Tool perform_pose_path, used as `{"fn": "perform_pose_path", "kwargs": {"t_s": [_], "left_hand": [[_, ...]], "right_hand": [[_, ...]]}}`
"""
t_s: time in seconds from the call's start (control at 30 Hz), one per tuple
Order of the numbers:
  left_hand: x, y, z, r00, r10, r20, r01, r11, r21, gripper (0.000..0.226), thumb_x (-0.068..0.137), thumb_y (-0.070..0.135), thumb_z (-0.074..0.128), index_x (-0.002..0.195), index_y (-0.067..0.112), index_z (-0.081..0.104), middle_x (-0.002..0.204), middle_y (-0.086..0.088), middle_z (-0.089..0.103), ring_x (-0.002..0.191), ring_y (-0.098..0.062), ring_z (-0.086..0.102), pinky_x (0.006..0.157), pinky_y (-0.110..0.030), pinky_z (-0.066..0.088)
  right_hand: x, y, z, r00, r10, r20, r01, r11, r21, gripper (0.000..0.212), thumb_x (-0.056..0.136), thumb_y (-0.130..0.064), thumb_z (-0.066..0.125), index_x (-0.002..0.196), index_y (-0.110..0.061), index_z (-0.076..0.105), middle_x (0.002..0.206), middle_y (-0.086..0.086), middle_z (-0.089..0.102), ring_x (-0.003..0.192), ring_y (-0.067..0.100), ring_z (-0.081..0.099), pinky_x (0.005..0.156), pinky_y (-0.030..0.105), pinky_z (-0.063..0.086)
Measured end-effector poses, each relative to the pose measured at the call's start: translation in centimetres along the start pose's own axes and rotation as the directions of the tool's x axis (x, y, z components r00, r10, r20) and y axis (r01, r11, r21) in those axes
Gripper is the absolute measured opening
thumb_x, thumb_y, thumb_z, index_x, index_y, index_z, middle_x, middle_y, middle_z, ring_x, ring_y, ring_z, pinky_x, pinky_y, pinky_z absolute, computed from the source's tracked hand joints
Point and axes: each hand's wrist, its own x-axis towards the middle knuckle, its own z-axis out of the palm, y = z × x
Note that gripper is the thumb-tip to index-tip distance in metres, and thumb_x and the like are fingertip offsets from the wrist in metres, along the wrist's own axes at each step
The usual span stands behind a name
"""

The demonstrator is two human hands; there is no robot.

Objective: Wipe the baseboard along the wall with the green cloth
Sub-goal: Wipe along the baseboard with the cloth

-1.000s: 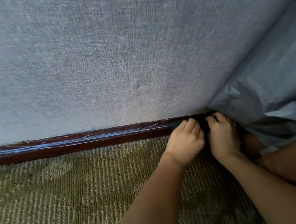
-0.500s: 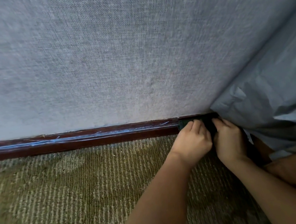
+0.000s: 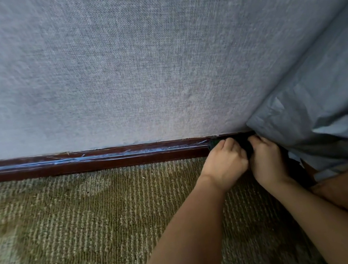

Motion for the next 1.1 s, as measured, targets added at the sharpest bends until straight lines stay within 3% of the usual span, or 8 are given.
{"fn": "perform_pose_path", "kwargs": {"t_s": [0.1, 0.3, 0.4, 0.6, 0.73, 1.1], "left_hand": [[0.2, 0.5, -0.4, 1.000, -0.026, -0.012, 0.026, 0.999, -0.020, 0.043, 0.069, 0.014, 0.031, 0.068, 0.017, 0.073, 0.065, 0.005, 0.067, 0.067, -0.009, 0.061, 0.062, -0.019, 0.045], [1.9, 1.5, -1.0, 1.000, -0.016, -0.016, 0.015, 0.998, -0.059, 0.039, 0.070, 0.015, 0.034, 0.061, 0.017, 0.071, 0.062, 0.006, 0.065, 0.065, -0.010, 0.060, 0.063, -0.020, 0.044], [2.3, 1.7, -0.6, 1.000, -0.007, 0.003, 0.008, 0.997, -0.073, 0.038, 0.070, 0.017, 0.034, 0.061, 0.020, 0.071, 0.062, 0.007, 0.064, 0.066, -0.008, 0.059, 0.063, -0.019, 0.043], [2.2, 1.5, 0.5, 0.993, 0.086, 0.084, -0.088, 0.996, 0.012, 0.023, 0.072, 0.027, 0.051, 0.064, 0.024, 0.072, 0.062, 0.010, 0.066, 0.068, -0.004, 0.059, 0.062, -0.017, 0.042], [1.9, 1.3, 0.2, 0.994, 0.029, 0.105, -0.029, 1.000, -0.009, 0.048, 0.076, 0.018, 0.027, 0.065, 0.022, 0.074, 0.066, 0.006, 0.069, 0.065, -0.006, 0.061, 0.059, -0.018, 0.044], [1.0, 0.9, -0.2, 0.996, 0.063, 0.057, -0.067, 0.995, 0.071, 0.039, 0.072, 0.020, 0.035, 0.070, 0.027, 0.073, 0.061, 0.008, 0.067, 0.065, -0.005, 0.061, 0.058, -0.017, 0.043]], "right_hand": [[0.1, 0.6, 0.0, 0.997, 0.061, 0.054, -0.054, 0.990, -0.128, 0.028, 0.087, 0.004, 0.046, 0.113, 0.003, 0.056, 0.111, 0.027, 0.057, 0.103, 0.036, 0.053, 0.087, 0.040, 0.038], [0.7, 2.8, 0.1, 0.988, 0.151, -0.029, -0.153, 0.983, -0.100, 0.029, 0.094, 0.000, 0.040, 0.118, 0.005, 0.054, 0.125, 0.028, 0.051, 0.119, 0.033, 0.045, 0.104, 0.036, 0.026], [1.3, 3.0, 0.1, 0.983, 0.173, -0.058, -0.175, 0.984, -0.021, 0.026, 0.094, 0.000, 0.039, 0.113, 0.006, 0.056, 0.121, 0.027, 0.053, 0.115, 0.030, 0.047, 0.100, 0.031, 0.024], [0.7, 3.1, 0.4, 0.987, 0.155, -0.041, -0.155, 0.988, -0.012, 0.022, 0.089, 0.003, 0.047, 0.105, 0.008, 0.062, 0.113, 0.033, 0.057, 0.109, 0.038, 0.051, 0.098, 0.038, 0.027], [0.6, 3.0, 0.3, 0.989, 0.142, -0.044, -0.142, 0.990, -0.001, 0.025, 0.084, 0.006, 0.050, 0.106, 0.007, 0.062, 0.113, 0.033, 0.057, 0.108, 0.040, 0.051, 0.099, 0.040, 0.030], [0.2, 2.0, 0.3, 0.998, 0.067, -0.011, -0.067, 0.998, 0.000, 0.021, 0.085, 0.006, 0.049, 0.101, 0.007, 0.063, 0.106, 0.031, 0.059, 0.102, 0.036, 0.054, 0.094, 0.039, 0.032]]}}
